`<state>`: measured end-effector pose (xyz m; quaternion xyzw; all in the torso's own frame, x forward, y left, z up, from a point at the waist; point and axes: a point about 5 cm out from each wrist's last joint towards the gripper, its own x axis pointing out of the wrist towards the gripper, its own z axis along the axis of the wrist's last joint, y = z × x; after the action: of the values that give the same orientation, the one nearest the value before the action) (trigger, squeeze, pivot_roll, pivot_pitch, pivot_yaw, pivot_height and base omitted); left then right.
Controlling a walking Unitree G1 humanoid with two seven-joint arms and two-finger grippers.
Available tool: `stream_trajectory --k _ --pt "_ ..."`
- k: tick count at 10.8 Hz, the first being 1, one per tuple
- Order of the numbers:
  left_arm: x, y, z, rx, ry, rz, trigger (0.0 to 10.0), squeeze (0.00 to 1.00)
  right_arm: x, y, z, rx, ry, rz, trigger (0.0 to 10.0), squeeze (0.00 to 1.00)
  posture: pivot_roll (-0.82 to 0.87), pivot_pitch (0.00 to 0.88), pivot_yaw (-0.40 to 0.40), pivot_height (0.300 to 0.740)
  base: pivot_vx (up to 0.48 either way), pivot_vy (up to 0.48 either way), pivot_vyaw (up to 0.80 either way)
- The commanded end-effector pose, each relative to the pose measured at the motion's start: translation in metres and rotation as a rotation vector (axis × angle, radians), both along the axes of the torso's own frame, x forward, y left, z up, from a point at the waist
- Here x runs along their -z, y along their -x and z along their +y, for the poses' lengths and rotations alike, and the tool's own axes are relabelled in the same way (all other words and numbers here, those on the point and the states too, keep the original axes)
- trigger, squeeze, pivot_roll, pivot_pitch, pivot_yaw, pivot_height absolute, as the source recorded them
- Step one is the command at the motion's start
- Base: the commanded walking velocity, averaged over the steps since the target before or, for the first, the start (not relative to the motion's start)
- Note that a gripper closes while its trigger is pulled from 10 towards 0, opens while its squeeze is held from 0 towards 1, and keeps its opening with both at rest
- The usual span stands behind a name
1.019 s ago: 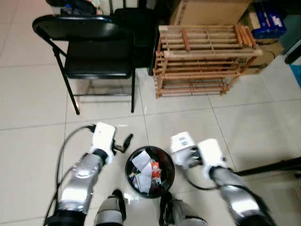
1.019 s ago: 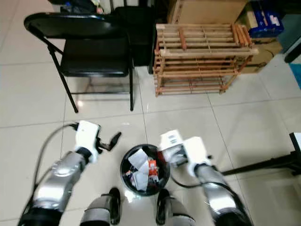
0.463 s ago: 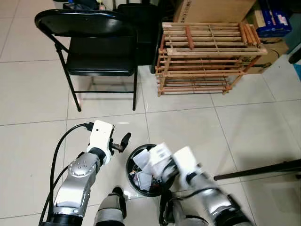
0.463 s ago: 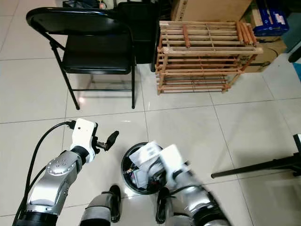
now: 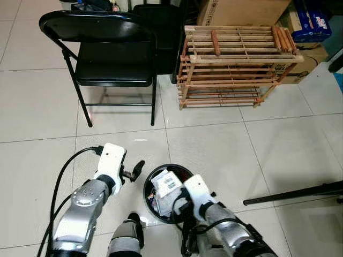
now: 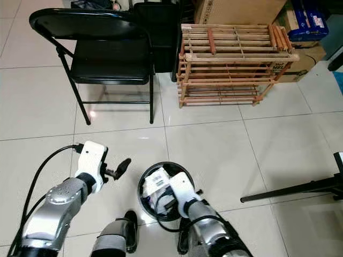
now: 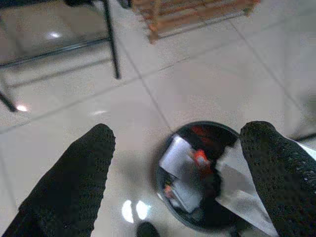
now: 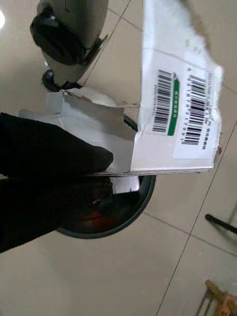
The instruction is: Picking trash to rubbish bin
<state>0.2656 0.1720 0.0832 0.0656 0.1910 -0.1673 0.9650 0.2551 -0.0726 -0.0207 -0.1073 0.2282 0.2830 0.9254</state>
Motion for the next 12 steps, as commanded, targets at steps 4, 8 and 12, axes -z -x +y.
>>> stream_trajectory --k 4,8,12 --pt "0.01 0.026 0.006 0.161 0.02 0.141 10.0 1.0 0.009 0.008 -0.006 -0.007 0.033 0.027 10.0 0.0 0.35 0.33 -0.095 0.74 0.0 0.0 0.0" --pt "0.012 0.042 0.01 0.276 0.052 0.239 10.0 1.0 0.011 0.007 -0.008 0.001 0.049 0.025 10.0 0.0 0.35 0.329 -0.092 0.74 0.0 0.0 0.0" --pt "0.031 0.053 0.018 0.314 0.052 0.311 10.0 1.0 0.01 0.006 -0.009 0.027 0.053 0.005 10.0 1.0 0.36 0.334 -0.087 0.74 0.0 0.0 0.0"
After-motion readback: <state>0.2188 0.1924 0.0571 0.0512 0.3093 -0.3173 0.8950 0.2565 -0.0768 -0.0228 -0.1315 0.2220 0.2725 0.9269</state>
